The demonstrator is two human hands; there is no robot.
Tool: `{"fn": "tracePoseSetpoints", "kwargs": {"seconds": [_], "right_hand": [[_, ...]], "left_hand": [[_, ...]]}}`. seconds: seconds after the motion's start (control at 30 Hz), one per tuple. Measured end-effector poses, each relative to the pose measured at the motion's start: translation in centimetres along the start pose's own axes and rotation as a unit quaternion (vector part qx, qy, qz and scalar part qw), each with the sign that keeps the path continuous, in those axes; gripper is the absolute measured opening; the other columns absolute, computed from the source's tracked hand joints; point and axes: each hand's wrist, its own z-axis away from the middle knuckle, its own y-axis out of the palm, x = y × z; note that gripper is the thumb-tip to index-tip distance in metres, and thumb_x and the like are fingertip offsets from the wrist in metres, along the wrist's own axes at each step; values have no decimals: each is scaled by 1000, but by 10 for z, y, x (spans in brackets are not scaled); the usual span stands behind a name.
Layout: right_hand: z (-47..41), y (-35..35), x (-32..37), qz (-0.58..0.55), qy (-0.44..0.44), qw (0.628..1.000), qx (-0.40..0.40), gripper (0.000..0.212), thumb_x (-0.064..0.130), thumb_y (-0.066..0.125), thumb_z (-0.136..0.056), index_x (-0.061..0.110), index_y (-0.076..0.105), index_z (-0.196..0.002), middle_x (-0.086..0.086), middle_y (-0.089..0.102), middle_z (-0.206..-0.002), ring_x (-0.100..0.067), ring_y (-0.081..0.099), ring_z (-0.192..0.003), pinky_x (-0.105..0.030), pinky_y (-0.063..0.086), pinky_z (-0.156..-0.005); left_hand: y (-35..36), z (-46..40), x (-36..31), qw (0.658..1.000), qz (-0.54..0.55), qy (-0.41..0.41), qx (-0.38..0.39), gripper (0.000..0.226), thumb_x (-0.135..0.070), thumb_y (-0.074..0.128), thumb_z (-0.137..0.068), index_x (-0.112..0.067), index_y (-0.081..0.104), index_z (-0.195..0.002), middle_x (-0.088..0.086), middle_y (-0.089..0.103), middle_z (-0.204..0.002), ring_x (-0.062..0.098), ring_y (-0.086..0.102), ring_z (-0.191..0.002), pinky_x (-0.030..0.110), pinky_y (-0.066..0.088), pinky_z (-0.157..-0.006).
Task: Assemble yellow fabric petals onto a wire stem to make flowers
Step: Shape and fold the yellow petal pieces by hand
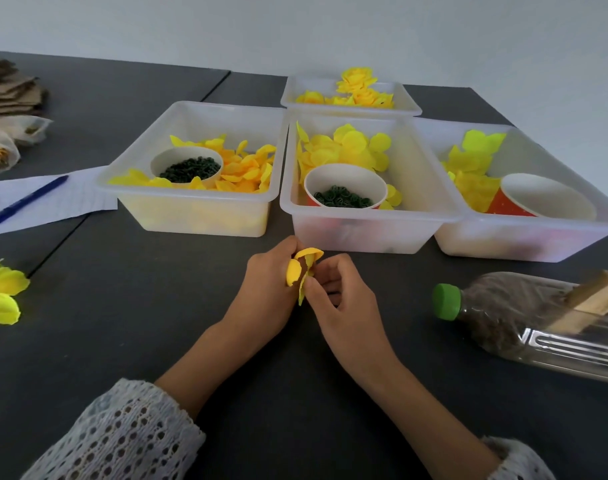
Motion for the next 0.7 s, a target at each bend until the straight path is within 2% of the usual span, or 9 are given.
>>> {"fn": "tracePoseSetpoints", "kwargs": {"seconds": [0.07,0.2,0.33,0.43,0.53,0.7], "right_hand": [[1,0,1,2,-4,1000,1,8,39,56,-90,33,52,-92,12,62,-89,4,57,-88,-5,45,-69],[2,0,4,-1,-10,1000,-8,28,55,49,-87,28,53,-88,12,61,-82,4,57,-84,-5,43,-67],[1,3,5,15,-8,1000,-25,27,56,50,-84,30,53,-82,13,61,-77,5,58,-82,-5,44,-65],[0,2,3,14,-19,999,-36,24,50,49,-90,28,55,-81,12,61,-75,2,59,-79,-6,44,-65],[-2,1,3,27,-18,998,-48,16,44,49,-94,36,52,-81,14,61,-77,5,58,-84,-5,43,-67],[-7,1,2,83,-19,994,-62,9,41,56,-89,40,48,-86,23,54,-83,16,54,-88,2,40,-67]], "left_hand": [[-2,0,-1,1000,-16,1,8,7,-8,60,-92,-13,57,-97,0,61,-86,14,58,-79,27,50,-69],[-2,-1,-3,1000,-20,5,8,1,-11,59,-92,-12,58,-93,2,63,-83,16,59,-76,34,53,-67],[-2,-2,-4,999,-32,2,15,8,-15,60,-92,-19,53,-91,-3,62,-85,11,58,-77,22,47,-64],[-1,0,-4,999,-29,-11,11,8,-16,60,-94,-19,53,-96,-5,60,-86,10,57,-78,20,45,-64],[4,7,-4,1000,2,-27,13,6,-17,56,-96,-20,54,-101,-7,59,-88,9,57,-78,15,42,-63],[7,10,-9,999,8,-25,36,29,-10,55,-96,-22,58,-122,-9,61,-107,2,54,-91,10,39,-82]]}}
